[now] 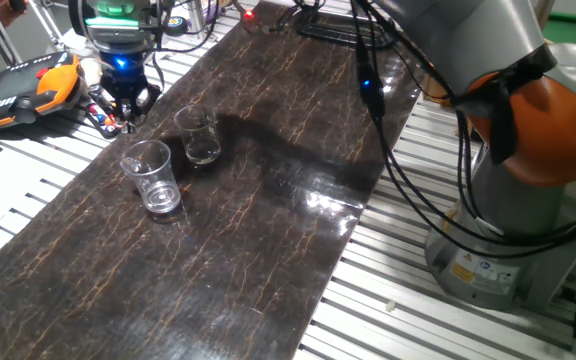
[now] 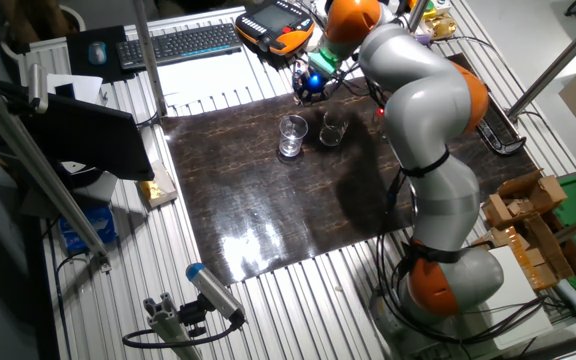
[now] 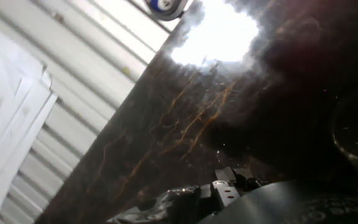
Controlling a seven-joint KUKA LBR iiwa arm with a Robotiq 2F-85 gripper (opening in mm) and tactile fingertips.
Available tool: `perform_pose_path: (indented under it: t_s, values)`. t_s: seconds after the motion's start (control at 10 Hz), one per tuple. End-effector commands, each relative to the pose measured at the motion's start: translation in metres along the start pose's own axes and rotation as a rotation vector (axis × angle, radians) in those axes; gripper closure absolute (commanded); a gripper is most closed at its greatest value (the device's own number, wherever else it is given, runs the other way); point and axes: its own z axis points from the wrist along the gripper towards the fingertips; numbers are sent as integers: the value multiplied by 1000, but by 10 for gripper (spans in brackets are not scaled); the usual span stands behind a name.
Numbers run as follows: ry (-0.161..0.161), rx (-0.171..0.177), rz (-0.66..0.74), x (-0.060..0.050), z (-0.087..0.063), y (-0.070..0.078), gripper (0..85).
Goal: Pour the water from one cup into another empty cup
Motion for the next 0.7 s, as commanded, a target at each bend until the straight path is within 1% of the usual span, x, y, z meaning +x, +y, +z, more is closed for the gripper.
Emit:
perform_pose_path:
  t_s: [0.0, 0.2, 0.3, 0.4, 0.6]
  values:
    - [244, 234, -1140, 0, 0, 0, 843]
    - [249, 233, -1188, 1, 1, -1, 843]
    - [246, 247, -1216, 3, 1, -1, 843]
    - [256, 242, -1216, 6, 1, -2, 843]
    - [278, 249, -1205, 7, 6, -1, 843]
